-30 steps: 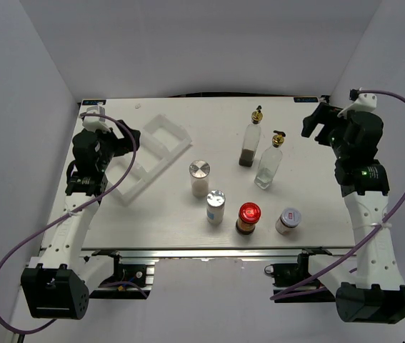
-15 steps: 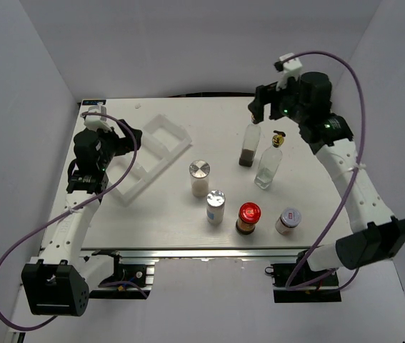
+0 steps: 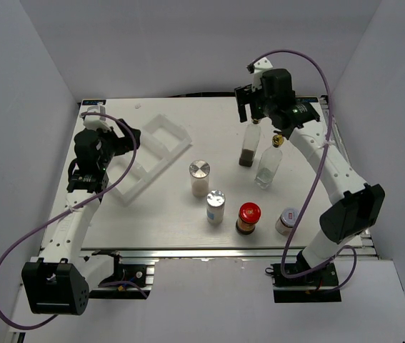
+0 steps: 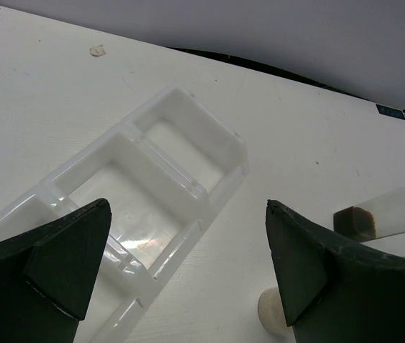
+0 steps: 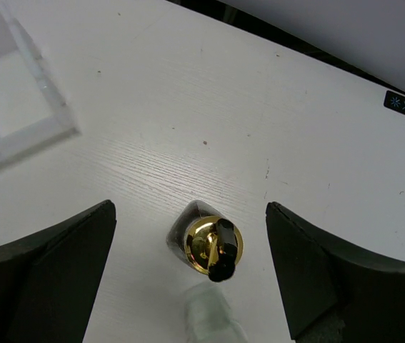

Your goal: Organize the condiment bottles

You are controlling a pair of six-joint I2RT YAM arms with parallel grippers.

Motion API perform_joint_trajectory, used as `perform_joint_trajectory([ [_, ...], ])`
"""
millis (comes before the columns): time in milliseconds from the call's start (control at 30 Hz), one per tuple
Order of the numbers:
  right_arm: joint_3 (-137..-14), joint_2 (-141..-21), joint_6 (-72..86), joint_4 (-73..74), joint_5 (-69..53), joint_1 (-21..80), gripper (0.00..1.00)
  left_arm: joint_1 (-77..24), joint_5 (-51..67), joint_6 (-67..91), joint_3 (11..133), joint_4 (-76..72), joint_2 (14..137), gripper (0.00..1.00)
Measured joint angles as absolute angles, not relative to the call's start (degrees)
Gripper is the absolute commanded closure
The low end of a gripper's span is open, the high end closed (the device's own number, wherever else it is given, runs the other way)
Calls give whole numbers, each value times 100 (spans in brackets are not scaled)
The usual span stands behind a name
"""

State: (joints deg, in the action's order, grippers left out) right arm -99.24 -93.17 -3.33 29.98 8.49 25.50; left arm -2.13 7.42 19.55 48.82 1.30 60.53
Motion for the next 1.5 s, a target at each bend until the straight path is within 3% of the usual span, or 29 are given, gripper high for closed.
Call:
perform_joint_trajectory([
  [600,-9819,-9695,652,3330,2174,2823,12,-213,-1,2213,4856,541,5878,2],
  [1067,-9511,-9695,860,3083,2445,2825,31,-213,-244,2255,4842,576,5850,2],
  [1133,-9441,-9688,851,3002,2443,2825,35,-213,-283,2255,4836,585,5850,2],
  [1300,-9395,-9688,847,2926,2451,2825,65,-213,-364,2246,4834,607,5837,2],
  [1500,-9345,-9671,854,2818,2449,2842,90,-213,-456,2231,4724,604,5686,2],
])
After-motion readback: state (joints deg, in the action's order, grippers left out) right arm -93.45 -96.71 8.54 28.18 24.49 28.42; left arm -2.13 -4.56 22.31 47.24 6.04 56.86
